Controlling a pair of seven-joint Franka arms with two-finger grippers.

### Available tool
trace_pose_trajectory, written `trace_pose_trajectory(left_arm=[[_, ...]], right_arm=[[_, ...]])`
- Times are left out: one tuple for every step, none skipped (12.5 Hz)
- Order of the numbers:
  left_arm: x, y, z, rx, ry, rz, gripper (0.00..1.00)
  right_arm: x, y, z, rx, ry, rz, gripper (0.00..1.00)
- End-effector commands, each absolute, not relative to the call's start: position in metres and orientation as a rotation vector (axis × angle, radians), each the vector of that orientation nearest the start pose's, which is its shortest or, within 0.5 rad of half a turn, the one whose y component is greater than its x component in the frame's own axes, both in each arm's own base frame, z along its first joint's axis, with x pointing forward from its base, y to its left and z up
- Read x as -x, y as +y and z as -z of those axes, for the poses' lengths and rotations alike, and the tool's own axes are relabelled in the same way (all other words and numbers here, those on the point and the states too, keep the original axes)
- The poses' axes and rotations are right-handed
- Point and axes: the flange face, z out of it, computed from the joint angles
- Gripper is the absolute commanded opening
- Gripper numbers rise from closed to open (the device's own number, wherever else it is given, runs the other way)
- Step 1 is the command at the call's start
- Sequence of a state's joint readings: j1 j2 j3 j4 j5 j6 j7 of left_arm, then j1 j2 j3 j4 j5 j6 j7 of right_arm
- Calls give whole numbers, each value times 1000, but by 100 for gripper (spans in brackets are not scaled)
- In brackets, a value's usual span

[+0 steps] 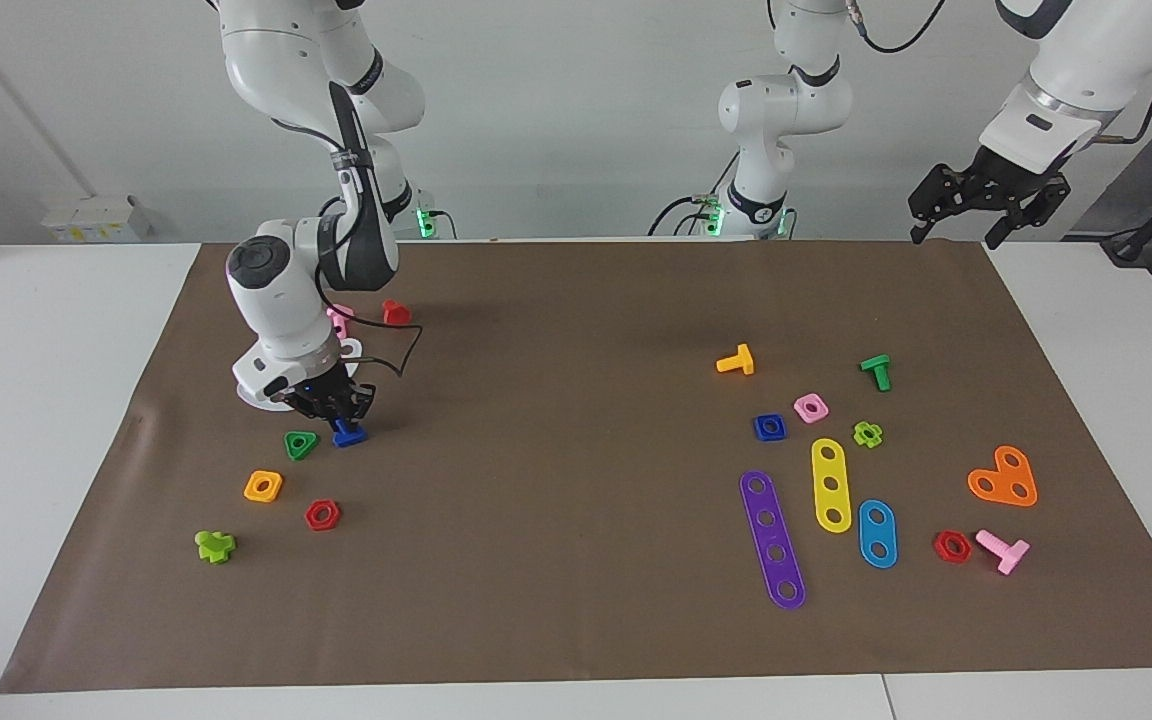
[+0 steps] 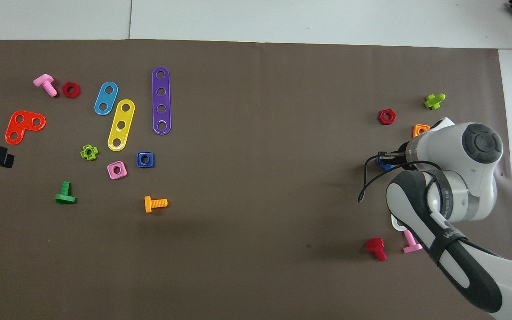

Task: Unscrew and place screws in storage area

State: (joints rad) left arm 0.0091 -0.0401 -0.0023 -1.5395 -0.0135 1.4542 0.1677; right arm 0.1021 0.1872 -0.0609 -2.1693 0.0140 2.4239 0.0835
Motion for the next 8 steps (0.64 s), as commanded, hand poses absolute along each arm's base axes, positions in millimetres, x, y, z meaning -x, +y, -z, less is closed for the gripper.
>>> trace_pose_trajectory(left_arm=[[-524, 5, -651, 3157, 251, -82, 100], [-524, 5, -651, 3157, 251, -82, 100], [-524, 4, -651, 3158, 251, -81, 100], [-524, 4, -651, 3158, 251, -81, 100], [-524, 5, -651, 3157, 251, -82, 100], [-524, 4, -651, 3158, 251, -81, 100], [-524, 5, -651, 3157, 251, -82, 100], [-524, 5, -651, 3157, 251, -82, 100]], right_arm=[[-564, 23, -317, 3125, 58, 148, 100], [-566, 24, -322, 3124, 56, 163, 100], [-571, 25, -331, 3122, 53, 181, 100], [-574, 26, -341, 3119, 55, 198, 100], [-577, 25, -355, 3117, 71, 207, 100], [-582, 22, -367, 3116, 111, 200, 100], [-588, 20, -383, 3112, 160, 197, 100], [-590, 18, -402, 3111, 196, 185, 100]])
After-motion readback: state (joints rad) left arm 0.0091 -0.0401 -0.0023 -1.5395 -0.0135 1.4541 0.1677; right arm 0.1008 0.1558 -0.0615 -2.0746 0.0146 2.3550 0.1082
